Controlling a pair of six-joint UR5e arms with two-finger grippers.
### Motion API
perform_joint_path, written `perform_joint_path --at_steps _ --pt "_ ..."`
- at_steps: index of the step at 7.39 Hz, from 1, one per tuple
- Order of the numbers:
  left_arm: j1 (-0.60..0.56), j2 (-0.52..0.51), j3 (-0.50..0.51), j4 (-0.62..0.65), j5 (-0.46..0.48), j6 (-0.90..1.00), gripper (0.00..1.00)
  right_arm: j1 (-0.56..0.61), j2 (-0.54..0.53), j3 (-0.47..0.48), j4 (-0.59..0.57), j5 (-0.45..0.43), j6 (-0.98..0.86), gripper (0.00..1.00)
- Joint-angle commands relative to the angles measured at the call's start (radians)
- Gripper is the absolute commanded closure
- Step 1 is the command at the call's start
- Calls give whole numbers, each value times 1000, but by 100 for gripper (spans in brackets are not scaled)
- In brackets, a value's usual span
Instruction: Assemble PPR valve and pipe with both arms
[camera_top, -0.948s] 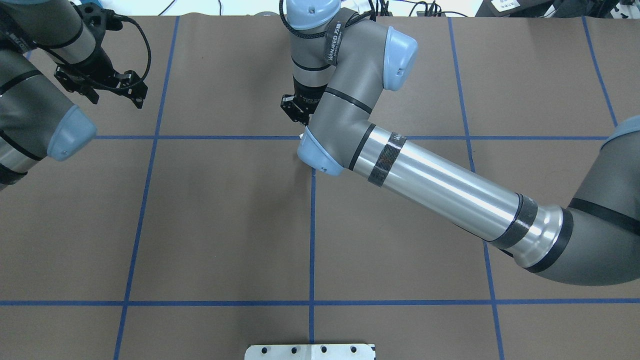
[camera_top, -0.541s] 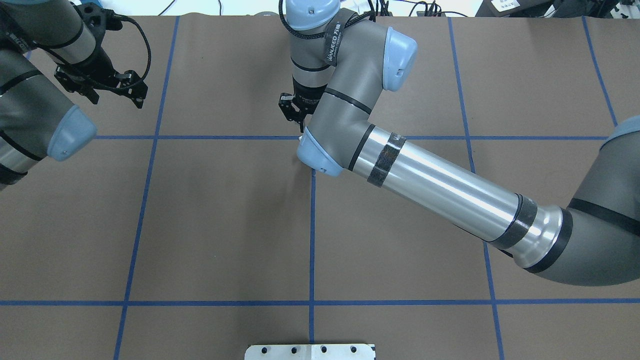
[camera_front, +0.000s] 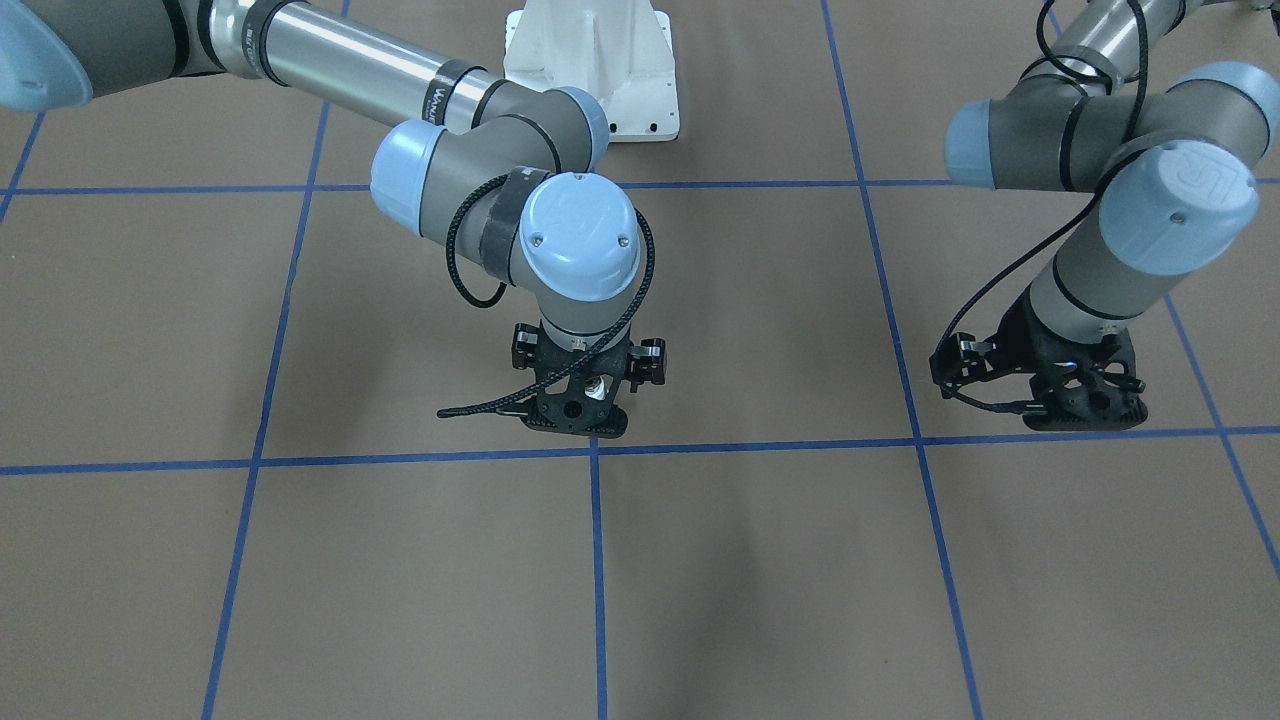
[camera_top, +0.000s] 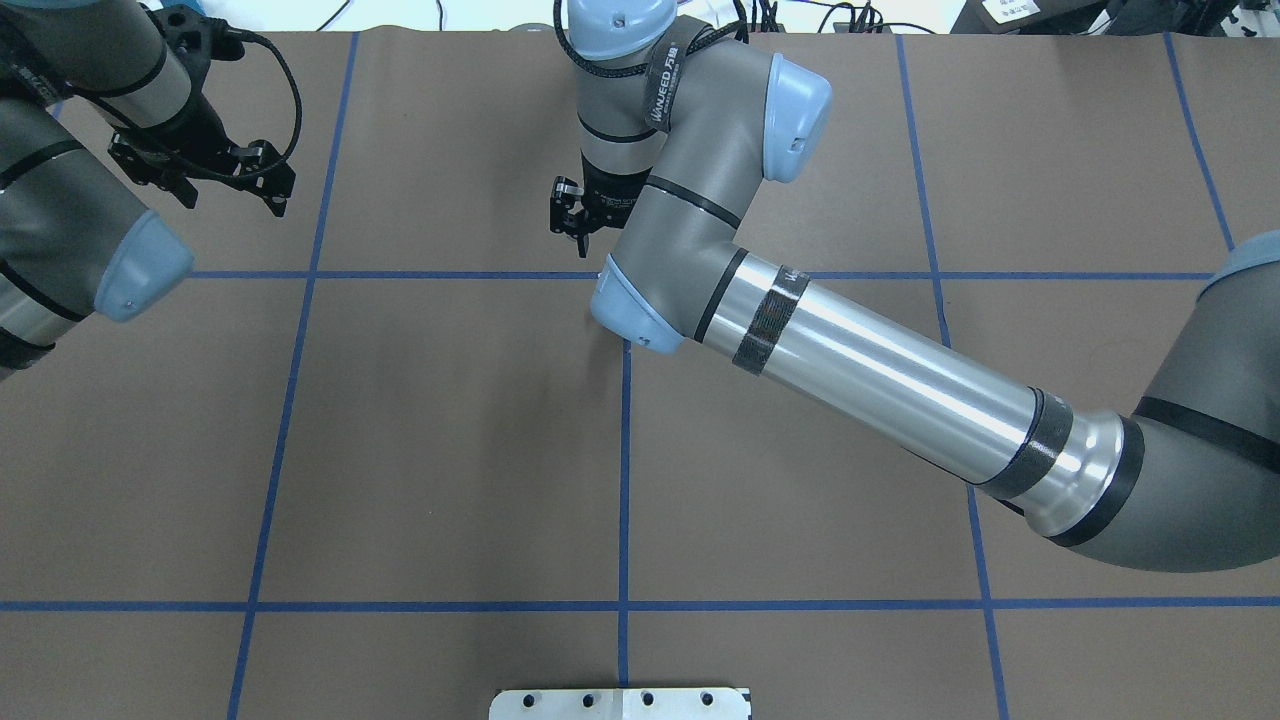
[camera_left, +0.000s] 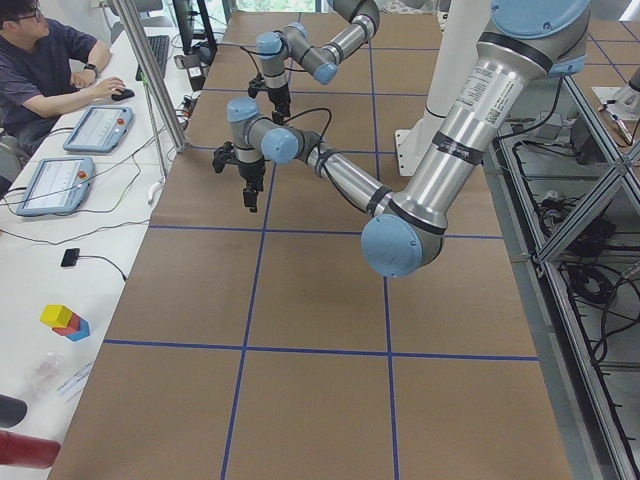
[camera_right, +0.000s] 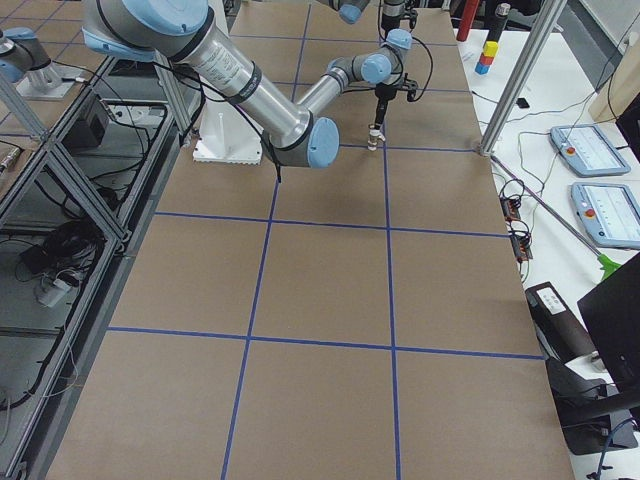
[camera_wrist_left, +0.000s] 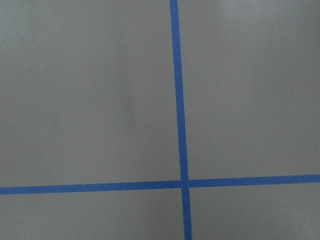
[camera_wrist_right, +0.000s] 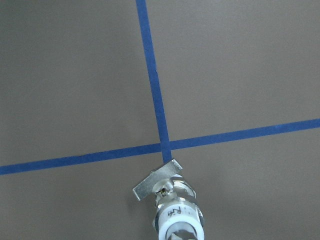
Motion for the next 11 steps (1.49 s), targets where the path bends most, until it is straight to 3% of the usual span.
perform_joint_path --at_steps 1,2,4,6,7,8,10,11 --pt "-2 -1 -7 -1 0 -2 0 24 0 47 -10 0 -1 0" --pt "-18 0 -18 5 0 1 0 64 -22 101 -54 8 -21 0" --pt "-113 8 -33 13 -50 44 0 145 -130 291 -293 5 -259 0" --pt "-182 85 -47 16 -75 220 0 268 -403 492 -318 9 -540 0" --pt "-243 166 -58 1 -125 315 0 373 -489 508 -320 17 -735 0" --pt "-327 185 -40 5 -127 389 0 468 -581 508 -308 62 -895 0" --pt "-383 257 -32 -7 -127 470 0 598 -707 499 -289 86 -992 0" --pt "-417 273 0 -10 -126 551 0 622 -825 491 -140 86 -991 0"
